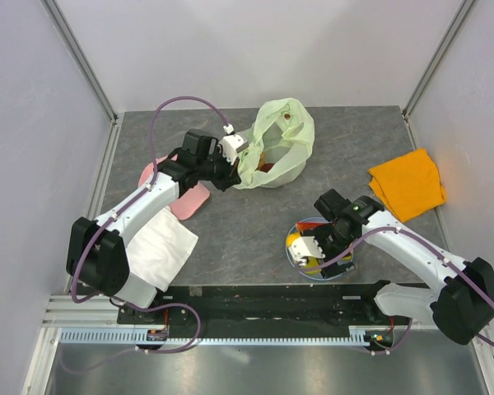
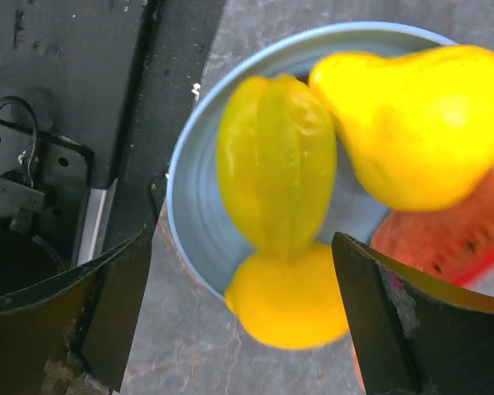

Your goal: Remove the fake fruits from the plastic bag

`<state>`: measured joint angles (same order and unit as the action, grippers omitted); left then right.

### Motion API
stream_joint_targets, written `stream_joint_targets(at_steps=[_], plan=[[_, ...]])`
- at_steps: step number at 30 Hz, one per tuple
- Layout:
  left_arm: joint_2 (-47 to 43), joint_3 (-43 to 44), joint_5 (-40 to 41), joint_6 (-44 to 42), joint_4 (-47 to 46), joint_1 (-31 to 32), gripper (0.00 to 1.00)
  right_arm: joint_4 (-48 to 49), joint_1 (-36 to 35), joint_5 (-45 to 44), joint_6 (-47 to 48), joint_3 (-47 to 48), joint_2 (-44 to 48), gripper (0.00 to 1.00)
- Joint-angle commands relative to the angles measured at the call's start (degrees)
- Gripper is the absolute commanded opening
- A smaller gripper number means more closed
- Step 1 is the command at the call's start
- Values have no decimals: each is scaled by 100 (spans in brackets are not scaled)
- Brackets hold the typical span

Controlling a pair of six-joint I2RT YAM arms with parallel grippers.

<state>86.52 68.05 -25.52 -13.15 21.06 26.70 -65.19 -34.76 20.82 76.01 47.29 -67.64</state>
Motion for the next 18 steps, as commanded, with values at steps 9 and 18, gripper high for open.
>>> stream_joint_targets(at_steps=[9, 18], plan=[[-416, -81, -348, 101, -67, -24, 2, -525, 838, 571, -1691, 4005, -1461, 98], [-821, -477, -796, -38, 223, -24, 2, 3745, 1288, 486, -5804, 5026, -3816, 98]])
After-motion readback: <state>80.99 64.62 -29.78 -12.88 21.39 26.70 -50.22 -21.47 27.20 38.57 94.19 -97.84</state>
